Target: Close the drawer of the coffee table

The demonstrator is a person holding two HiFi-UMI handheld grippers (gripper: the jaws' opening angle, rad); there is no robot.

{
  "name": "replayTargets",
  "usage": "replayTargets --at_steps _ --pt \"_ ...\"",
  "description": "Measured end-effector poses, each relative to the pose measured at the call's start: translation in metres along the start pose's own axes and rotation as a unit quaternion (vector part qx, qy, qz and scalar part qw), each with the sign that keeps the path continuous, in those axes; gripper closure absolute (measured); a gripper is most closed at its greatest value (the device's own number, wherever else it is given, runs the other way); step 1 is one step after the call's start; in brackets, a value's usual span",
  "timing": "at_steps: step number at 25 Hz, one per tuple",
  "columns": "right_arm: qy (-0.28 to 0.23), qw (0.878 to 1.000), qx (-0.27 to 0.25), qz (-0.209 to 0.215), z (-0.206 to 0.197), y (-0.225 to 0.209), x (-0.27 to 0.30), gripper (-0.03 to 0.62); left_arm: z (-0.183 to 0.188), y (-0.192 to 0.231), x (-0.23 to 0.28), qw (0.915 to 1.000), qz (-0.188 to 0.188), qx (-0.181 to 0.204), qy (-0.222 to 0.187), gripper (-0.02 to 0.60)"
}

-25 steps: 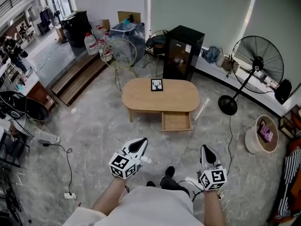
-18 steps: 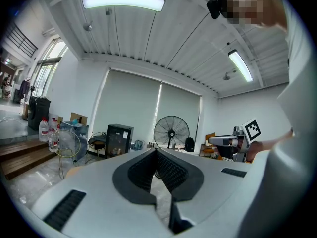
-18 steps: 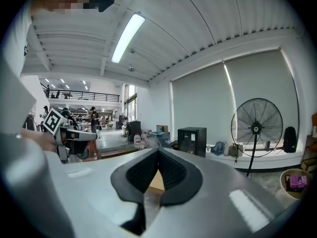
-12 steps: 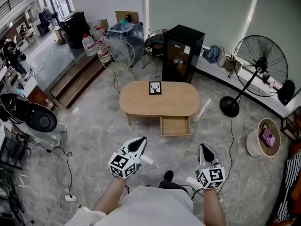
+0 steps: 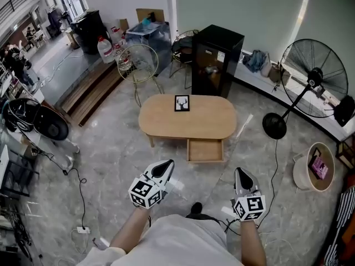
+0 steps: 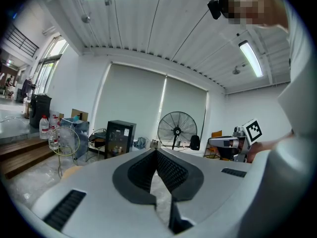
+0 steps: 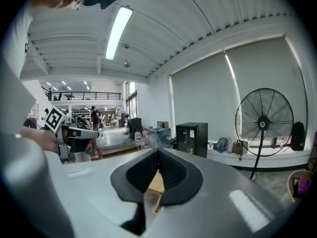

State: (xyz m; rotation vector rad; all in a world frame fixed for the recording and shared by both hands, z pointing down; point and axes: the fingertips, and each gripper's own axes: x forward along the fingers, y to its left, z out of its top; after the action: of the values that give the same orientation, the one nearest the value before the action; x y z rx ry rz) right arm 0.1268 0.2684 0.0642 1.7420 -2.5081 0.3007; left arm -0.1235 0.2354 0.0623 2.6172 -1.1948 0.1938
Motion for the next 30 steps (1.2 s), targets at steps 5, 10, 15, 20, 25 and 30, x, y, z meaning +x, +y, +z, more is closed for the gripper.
replayTargets --at_steps 5,10,15,20,25,30 --pt "0.009 1.0 0.004 0.012 -0.004 -0.032 0.017 0.583 0.006 -0.003 0.032 0.9999 0.013 -0.001 -0.001 0.574" --pt "0.013 1.0 0.007 0.022 -0.006 -0.053 0.029 0.583 0.005 -0.007 0.052 0.9998 0.022 -0.004 0.002 0.574" --pt "0.017 0.999 0.012 0.027 -0.009 -0.063 0.041 0.583 0.002 -0.004 0.063 0.9996 0.027 -0.005 0.01 0.574" --pt "0.022 0.999 0.015 0.026 -0.012 -0.068 0.057 0.583 0.001 0.007 0.074 0.9995 0.028 -0.006 0.014 0.574" --pt "0.026 0.999 0.011 0.021 -0.013 -0.068 0.081 0.583 0.002 0.028 0.091 0.9997 0.018 -0.006 0.016 0.574" --pt "0.034 0.999 0.014 0.007 -0.016 -0.066 0.112 0.583 0.008 0.062 0.113 0.9998 0.002 -0.006 0.021 0.574"
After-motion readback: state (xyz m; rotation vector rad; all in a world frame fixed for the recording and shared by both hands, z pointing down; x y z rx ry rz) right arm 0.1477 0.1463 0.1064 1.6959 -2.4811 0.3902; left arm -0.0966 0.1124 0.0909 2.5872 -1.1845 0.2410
